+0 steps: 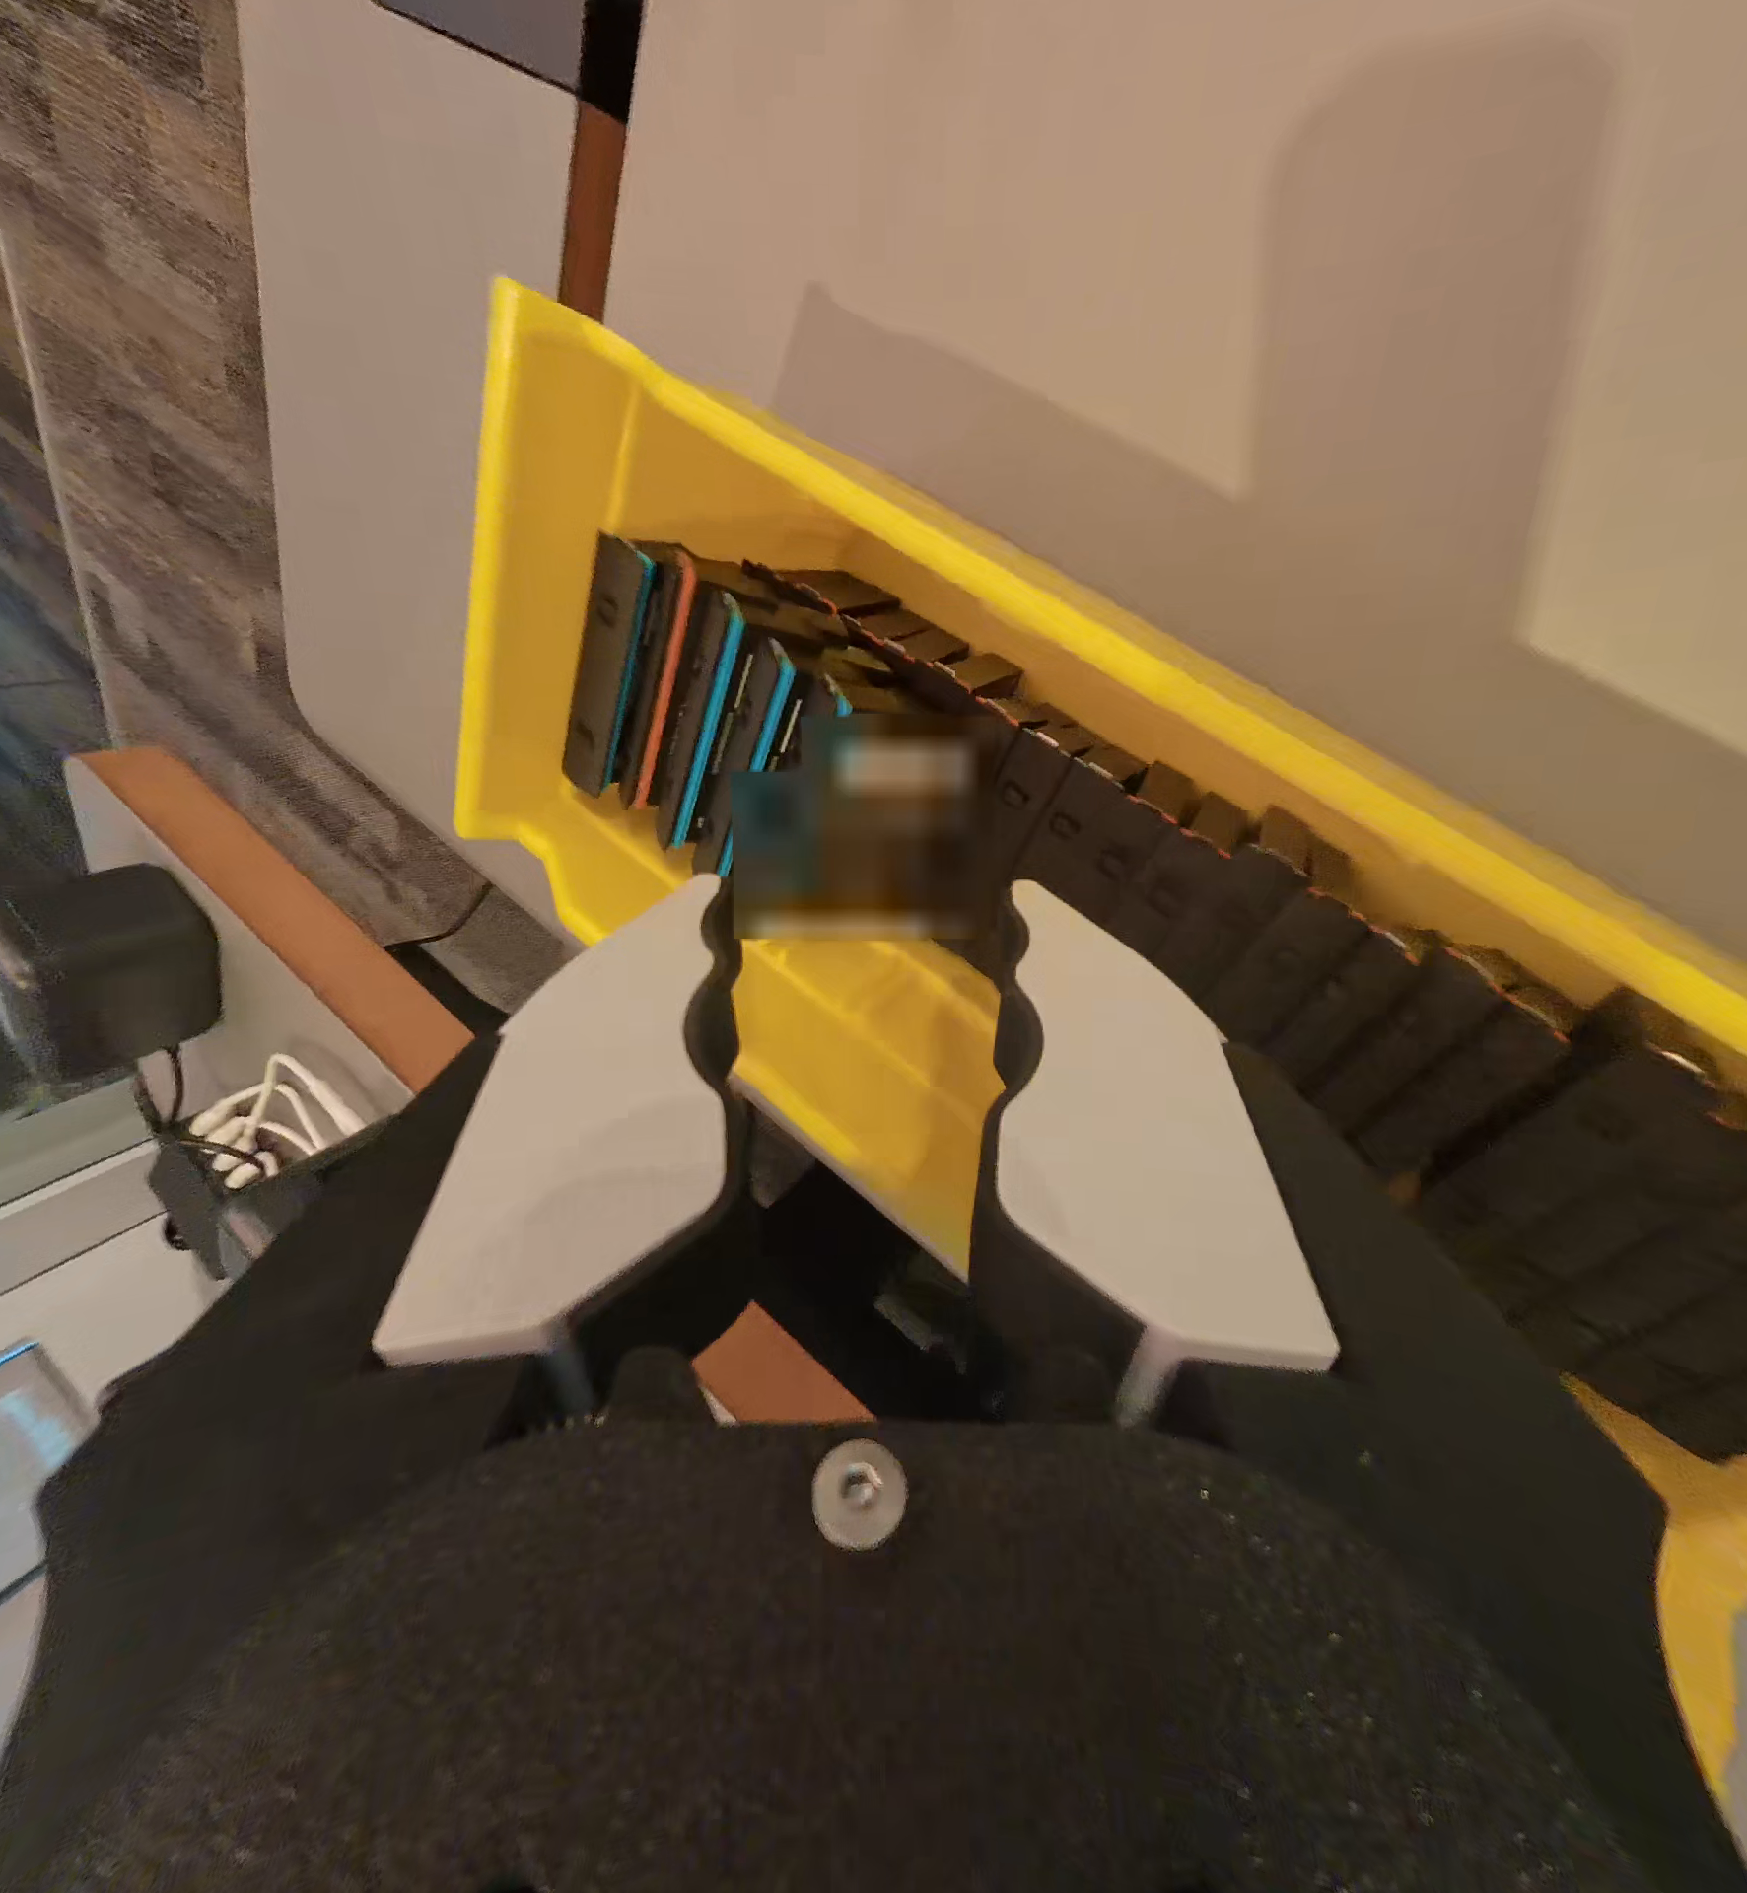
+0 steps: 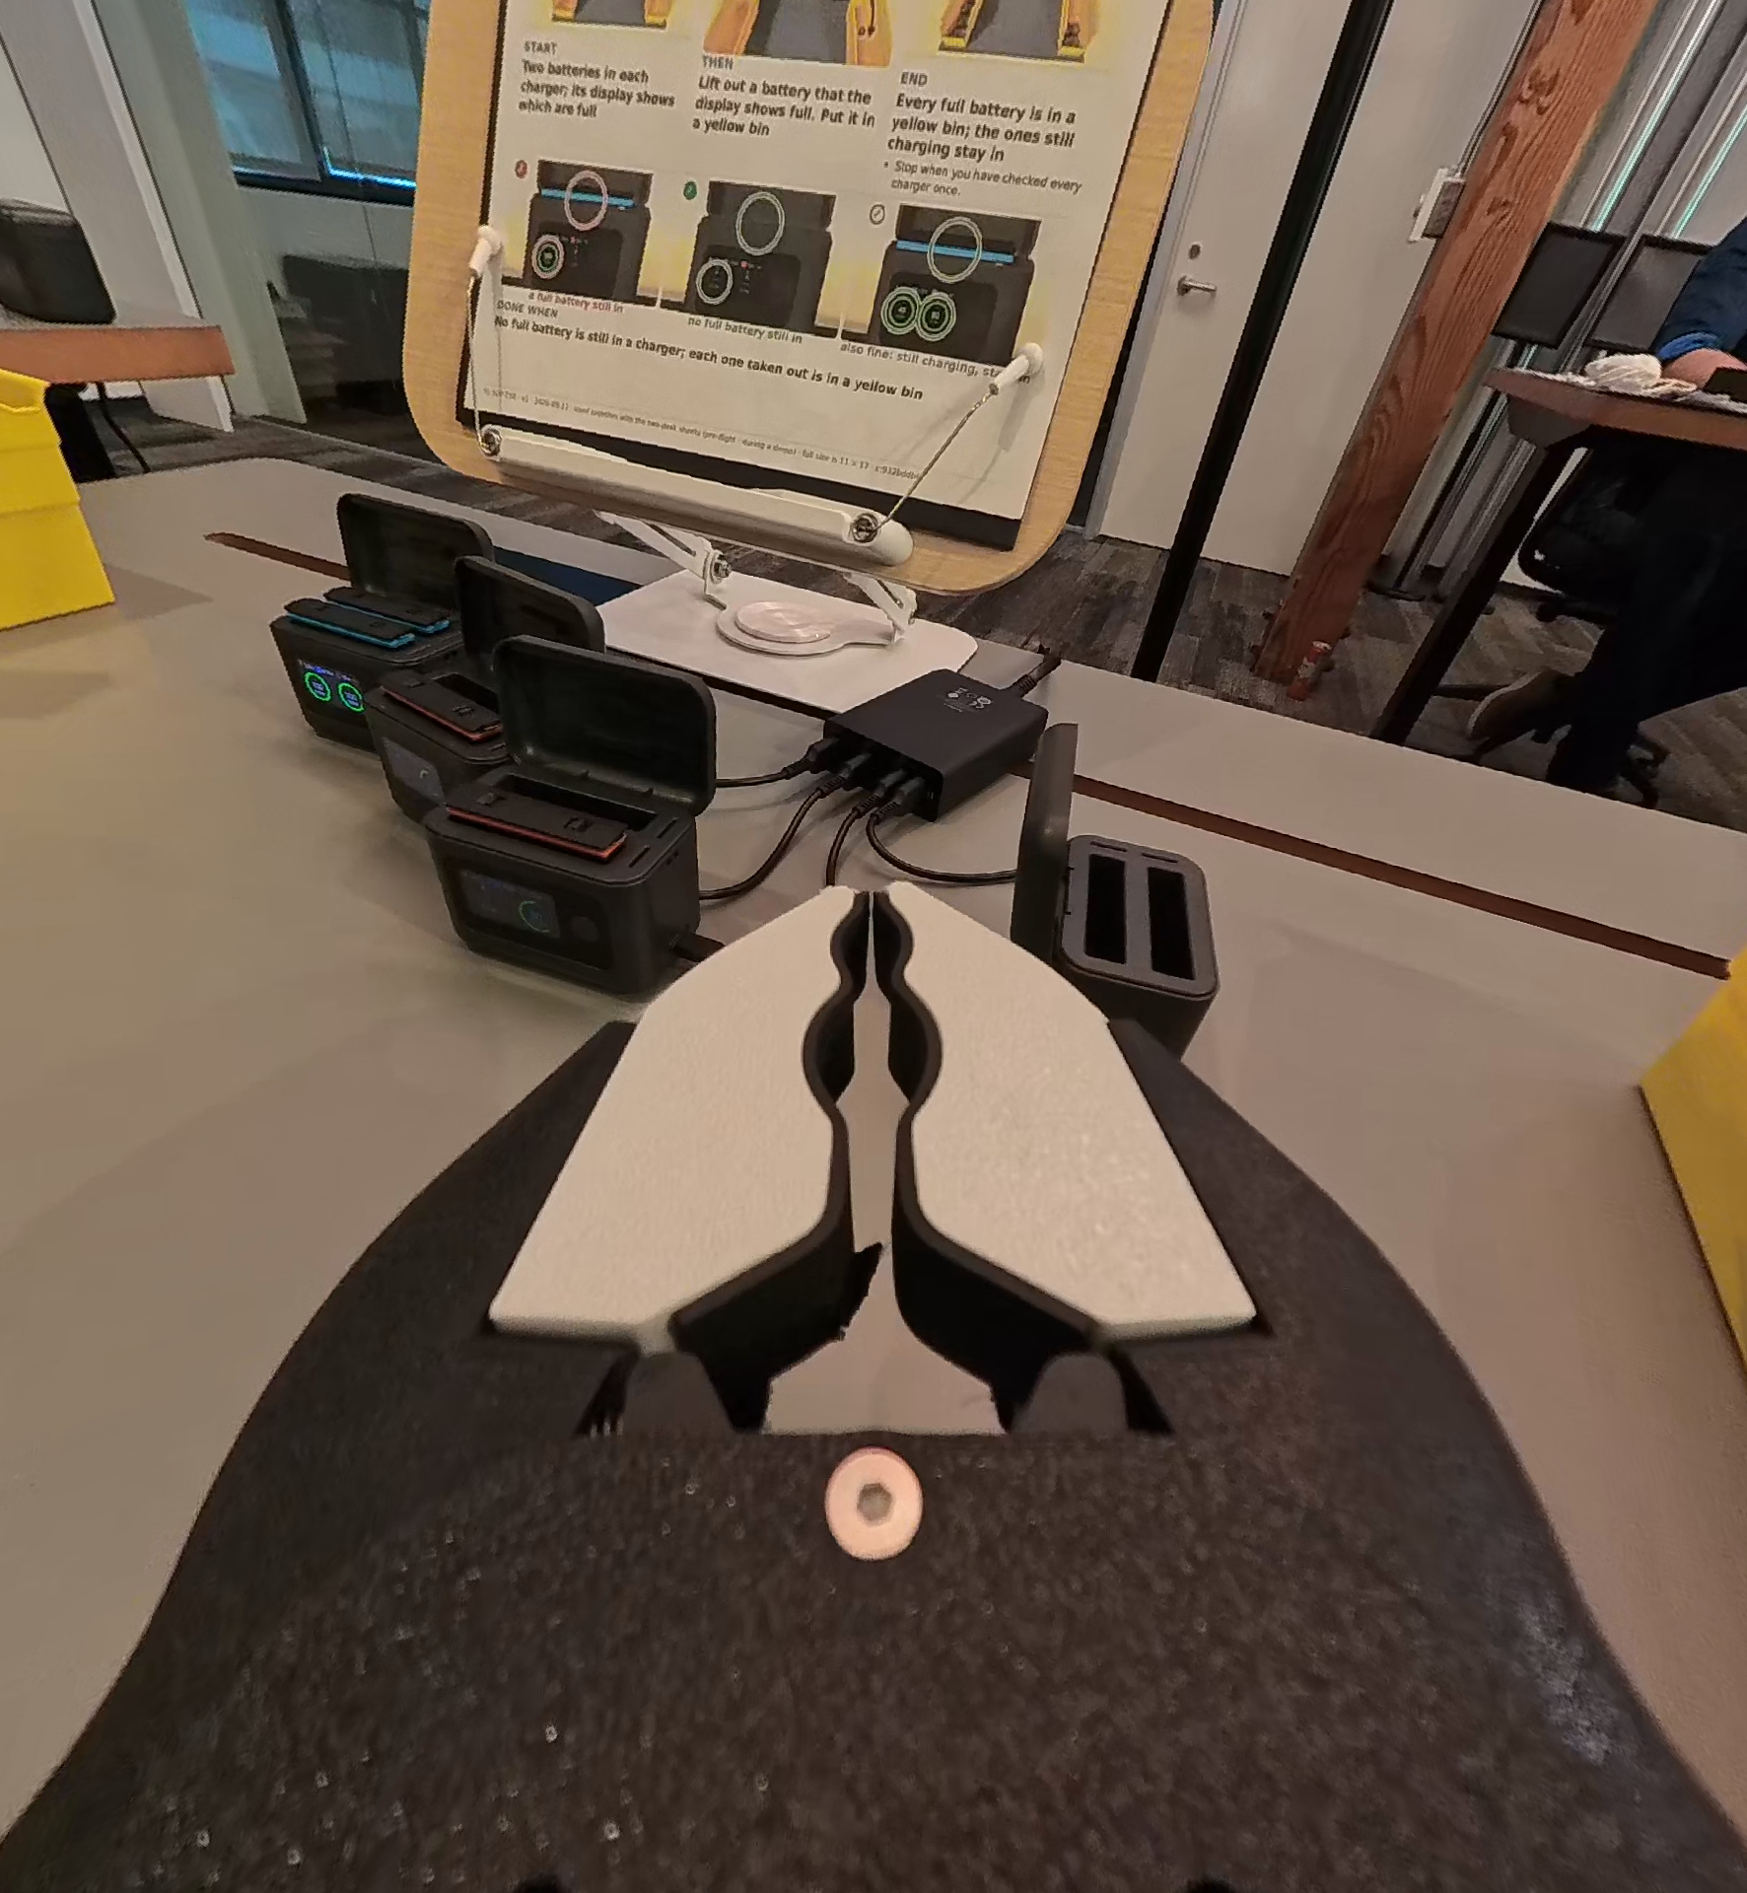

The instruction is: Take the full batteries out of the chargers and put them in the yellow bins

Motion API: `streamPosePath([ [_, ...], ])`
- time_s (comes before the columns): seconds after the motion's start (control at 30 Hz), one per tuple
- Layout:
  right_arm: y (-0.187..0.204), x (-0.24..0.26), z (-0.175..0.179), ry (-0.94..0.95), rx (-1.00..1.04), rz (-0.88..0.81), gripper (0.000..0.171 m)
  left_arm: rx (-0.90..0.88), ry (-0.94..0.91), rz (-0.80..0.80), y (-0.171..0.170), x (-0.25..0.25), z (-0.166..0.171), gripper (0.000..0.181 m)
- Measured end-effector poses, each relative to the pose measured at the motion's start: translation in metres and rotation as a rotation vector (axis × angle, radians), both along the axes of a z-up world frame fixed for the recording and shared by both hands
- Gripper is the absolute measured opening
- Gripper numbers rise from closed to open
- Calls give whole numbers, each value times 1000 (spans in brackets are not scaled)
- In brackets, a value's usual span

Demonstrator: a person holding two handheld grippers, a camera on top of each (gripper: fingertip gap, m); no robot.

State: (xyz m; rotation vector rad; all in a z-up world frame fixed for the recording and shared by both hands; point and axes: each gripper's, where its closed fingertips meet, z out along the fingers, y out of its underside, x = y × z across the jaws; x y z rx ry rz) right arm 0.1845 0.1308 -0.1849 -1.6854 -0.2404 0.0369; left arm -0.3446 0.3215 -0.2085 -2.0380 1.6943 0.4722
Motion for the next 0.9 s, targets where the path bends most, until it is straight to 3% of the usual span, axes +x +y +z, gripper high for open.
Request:
streamPosePath([
  [0.2, 0, 0, -1, -3, -2, 1, 0, 82, 106, -43, 17, 1, -20, 46],
  [0.37, 0, 0, -1, -2, -2, 2, 0, 148, 109, -71, 23, 2, -20, 39],
  [0.7, 0, 0, -1, -11, 2, -2, 0, 299, 139, -153, 24, 0, -24, 45],
  [0.9, 0, -1, -2, -15, -2, -2, 0, 366, 180, -209, 23, 3, -25, 37],
])
